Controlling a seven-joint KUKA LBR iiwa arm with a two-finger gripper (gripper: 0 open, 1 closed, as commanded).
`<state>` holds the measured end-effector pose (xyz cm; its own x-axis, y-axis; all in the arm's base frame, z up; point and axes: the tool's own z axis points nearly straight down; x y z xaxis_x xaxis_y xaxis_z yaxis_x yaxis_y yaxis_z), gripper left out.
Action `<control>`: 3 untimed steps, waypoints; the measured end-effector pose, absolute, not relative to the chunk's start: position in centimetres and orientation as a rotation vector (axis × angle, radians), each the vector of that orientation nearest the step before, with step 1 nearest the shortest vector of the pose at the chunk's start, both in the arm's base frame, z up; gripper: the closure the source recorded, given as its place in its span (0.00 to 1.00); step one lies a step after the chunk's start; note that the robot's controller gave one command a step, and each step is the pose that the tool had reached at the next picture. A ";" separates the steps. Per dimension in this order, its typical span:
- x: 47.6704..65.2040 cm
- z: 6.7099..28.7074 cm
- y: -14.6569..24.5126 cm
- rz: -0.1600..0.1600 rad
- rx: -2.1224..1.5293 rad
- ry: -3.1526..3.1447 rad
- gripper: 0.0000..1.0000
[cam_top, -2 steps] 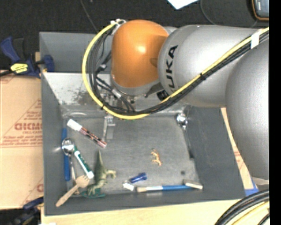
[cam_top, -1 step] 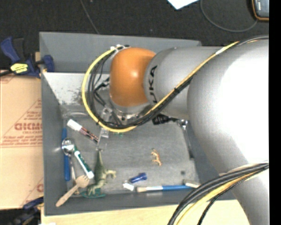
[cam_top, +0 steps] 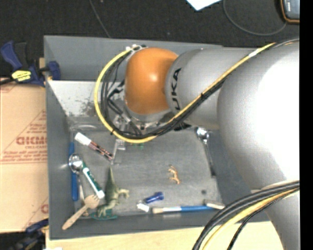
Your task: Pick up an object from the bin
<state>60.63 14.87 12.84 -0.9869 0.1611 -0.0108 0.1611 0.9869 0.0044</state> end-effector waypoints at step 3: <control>58.3 7.1 16.1 0.006 0.886 3.012 1.00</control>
Offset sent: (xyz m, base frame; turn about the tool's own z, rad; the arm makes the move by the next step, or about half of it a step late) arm 0.0000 -0.0012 -0.0584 0.1335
